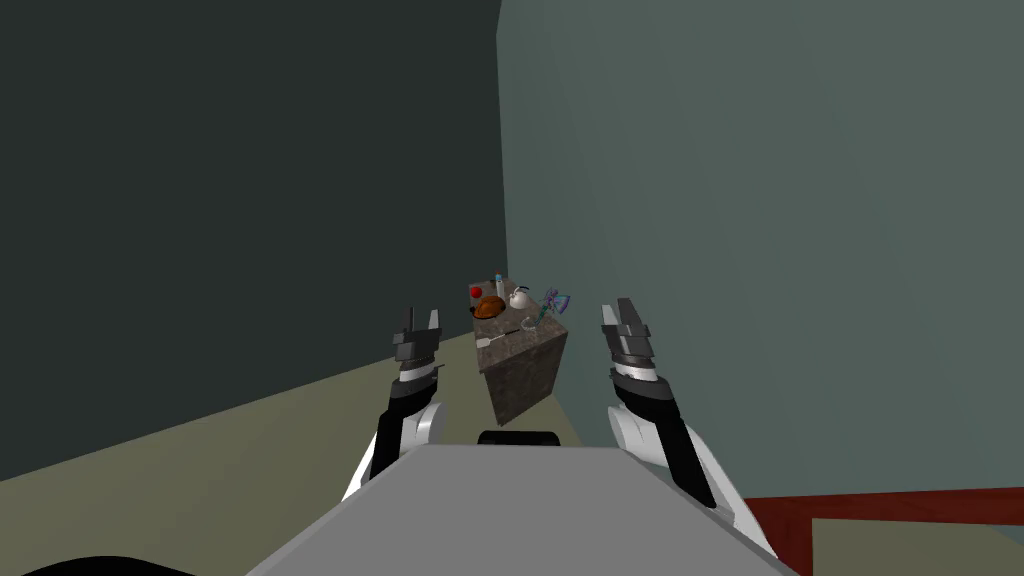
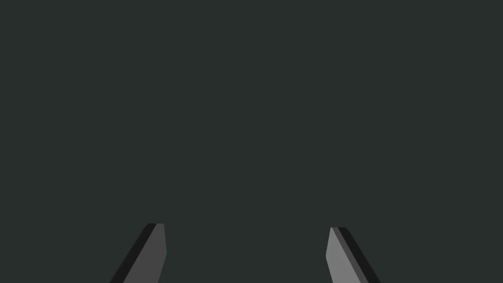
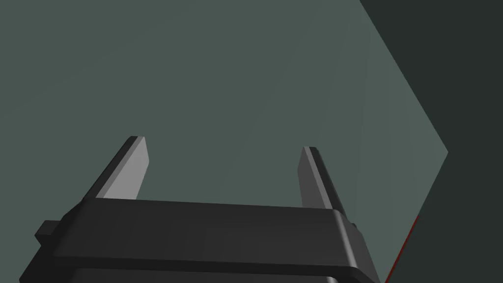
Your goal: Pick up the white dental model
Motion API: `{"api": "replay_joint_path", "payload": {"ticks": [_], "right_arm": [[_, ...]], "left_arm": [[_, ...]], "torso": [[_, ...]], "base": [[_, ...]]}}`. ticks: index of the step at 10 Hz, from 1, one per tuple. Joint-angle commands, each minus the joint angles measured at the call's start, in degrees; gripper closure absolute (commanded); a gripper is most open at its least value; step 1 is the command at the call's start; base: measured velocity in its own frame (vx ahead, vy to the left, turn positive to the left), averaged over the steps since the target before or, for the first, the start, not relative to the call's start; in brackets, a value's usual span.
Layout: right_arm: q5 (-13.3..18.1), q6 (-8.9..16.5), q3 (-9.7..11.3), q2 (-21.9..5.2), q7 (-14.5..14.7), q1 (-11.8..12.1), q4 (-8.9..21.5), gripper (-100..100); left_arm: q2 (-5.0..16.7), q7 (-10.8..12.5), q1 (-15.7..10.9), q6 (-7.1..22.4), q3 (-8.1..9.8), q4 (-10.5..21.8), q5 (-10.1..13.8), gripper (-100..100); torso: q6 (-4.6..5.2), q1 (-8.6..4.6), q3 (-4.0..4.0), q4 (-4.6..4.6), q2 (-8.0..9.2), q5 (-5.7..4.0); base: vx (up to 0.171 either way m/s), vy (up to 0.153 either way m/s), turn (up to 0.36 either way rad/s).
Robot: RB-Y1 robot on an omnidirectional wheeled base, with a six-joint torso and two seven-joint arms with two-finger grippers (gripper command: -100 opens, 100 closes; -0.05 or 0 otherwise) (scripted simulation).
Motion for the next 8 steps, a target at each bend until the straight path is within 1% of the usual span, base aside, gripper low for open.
{"api": "replay_joint_path", "payload": {"ticks": [1, 4, 7, 8], "right_arm": [[0.74, -0.18, -0.37, -1.92, 0.08, 0.44, 0.85, -100], [2.61, -0.60, -1.12, -6.18, 0.33, 1.49, 3.13, -100], [5.36, -1.16, -2.20, -11.50, 0.84, 2.84, 6.97, -100], [5.36, -1.16, -2.20, -11.97, 0.84, 2.84, 6.97, -100]], "left_arm": [[0.00, 0.00, 0.00, 0.00, 0.00, 0.00, 0.00, 0], [0.00, 0.00, -0.01, 0.00, 0.00, 0.00, 0.00, 0], [-0.01, 0.00, -0.01, 0.00, -0.01, 0.00, 0.00, 0], [-0.01, 0.00, -0.01, 0.00, -0.01, 0.00, 0.00, 0]], "torso": [[0.00, 0.00, 0.00, 0.00, 0.00, 0.00], [-0.01, 0.08, 0.08, 0.03, 0.15, 0.02], [0.00, 0.19, 0.10, 0.04, 0.18, 0.04], [-0.01, 0.18, 0.10, 0.04, 0.18, 0.04]], "base": [[-0.031, 0.008, 0.044], [-0.038, 0.032, 0.056], [-0.043, 0.055, 0.095], [-0.030, 0.042, 0.045]]}}
